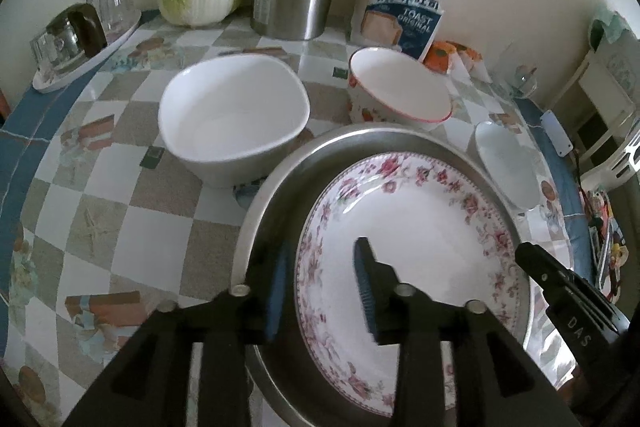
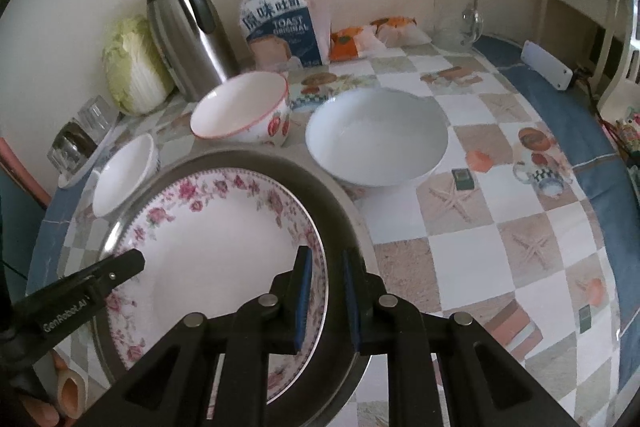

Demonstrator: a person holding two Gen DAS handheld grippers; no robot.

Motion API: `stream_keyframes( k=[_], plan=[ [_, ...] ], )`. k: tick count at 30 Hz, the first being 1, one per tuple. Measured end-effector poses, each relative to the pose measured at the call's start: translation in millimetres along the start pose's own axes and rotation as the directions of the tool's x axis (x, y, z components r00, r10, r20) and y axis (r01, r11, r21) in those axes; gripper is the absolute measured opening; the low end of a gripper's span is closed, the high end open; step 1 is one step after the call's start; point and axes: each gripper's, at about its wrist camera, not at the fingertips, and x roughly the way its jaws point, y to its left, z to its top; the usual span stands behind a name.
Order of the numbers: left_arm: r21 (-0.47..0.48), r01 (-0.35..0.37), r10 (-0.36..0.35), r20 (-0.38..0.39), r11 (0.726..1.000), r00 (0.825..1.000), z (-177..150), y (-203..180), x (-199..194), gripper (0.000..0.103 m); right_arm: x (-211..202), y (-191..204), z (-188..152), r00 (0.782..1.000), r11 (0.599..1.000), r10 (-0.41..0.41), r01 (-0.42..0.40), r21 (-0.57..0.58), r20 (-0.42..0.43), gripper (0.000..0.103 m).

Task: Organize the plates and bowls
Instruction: 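Settle the rose-patterned plate flat in the basin with both tools, then open both tools and release the rose-patterned plate rim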

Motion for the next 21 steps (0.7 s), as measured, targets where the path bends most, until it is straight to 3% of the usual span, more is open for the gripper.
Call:
stream_keyframes(
  k=[5, 7, 9, 12, 17, 21],
  plan=[
    [0.009, -0.006, 0.006, 0.044, 1.0, 0.999, 2, -3, -15, 0.062, -12, 5, 3, 0.999, 1.0, 0.01, -0.009, -0.016, 0.032, 0.023],
    [0.011, -0.011, 0.011, 0.055, 1.0, 0.998, 4, -3, -19, 0.064, -13, 5, 3, 0.999, 1.0, 0.008, -0.007, -0.018, 0.035, 0.047],
    [0.012, -0.017, 0.016, 0.065, 1.0, 0.998, 4, -5, -22, 0.067, -13, 4, 3, 0.999, 1.0, 0.007, -0.006, -0.012, 0.036, 0.061],
    [0.014, -0.042, 0.041, 0.091, 0.999, 0.995, 4, -6, -28, 0.082, -14, 3, 2, 0.999, 1.0, 0.011, -0.01, -0.009, 0.037, 0.067],
    [-0.007, -0.07, 0.07, 0.108, 0.998, 0.992, 5, -1, -32, 0.083, -16, 3, 1, 0.998, 1.0, 0.026, -0.025, -0.014, 0.053, 0.082],
    [-0.035, -0.084, 0.088, 0.117, 0.996, 0.989, 3, 6, -32, 0.095, -17, 4, 0, 0.998, 0.999, 0.031, -0.03, -0.022, 0.061, 0.096]
  ],
)
